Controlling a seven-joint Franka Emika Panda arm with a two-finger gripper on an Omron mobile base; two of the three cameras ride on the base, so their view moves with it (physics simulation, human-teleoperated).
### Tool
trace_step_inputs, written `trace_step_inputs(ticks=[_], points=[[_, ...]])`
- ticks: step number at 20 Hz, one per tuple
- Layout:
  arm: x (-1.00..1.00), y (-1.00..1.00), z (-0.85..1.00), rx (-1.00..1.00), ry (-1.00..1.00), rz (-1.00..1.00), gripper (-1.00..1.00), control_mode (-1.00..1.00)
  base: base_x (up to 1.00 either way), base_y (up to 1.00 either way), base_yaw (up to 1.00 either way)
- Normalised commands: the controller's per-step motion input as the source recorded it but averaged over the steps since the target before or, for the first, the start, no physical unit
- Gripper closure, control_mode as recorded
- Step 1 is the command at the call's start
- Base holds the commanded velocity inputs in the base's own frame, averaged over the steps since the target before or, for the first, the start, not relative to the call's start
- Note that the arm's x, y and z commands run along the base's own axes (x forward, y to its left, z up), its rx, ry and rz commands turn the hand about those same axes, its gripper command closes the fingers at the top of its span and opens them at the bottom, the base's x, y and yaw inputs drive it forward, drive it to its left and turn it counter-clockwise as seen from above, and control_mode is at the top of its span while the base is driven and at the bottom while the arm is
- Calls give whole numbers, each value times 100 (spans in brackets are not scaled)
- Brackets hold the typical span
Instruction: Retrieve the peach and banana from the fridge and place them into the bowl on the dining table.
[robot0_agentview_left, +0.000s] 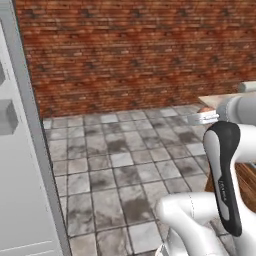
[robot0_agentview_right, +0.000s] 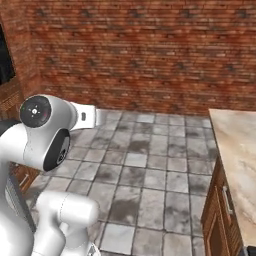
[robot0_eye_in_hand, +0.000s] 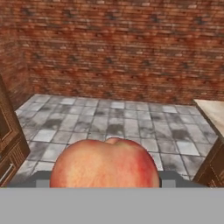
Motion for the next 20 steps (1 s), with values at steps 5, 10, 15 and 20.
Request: trace_step_inputs(ticks=[5,10,15,20], points=[[0,0,0,0,0,0,100,100,87,-84,11],[0,0,0,0,0,0,100,100,100,-41,0],[0,0,0,0,0,0,100,100,100,-4,0],[0,0,0,0,0,0,100,100,100,1,-4]])
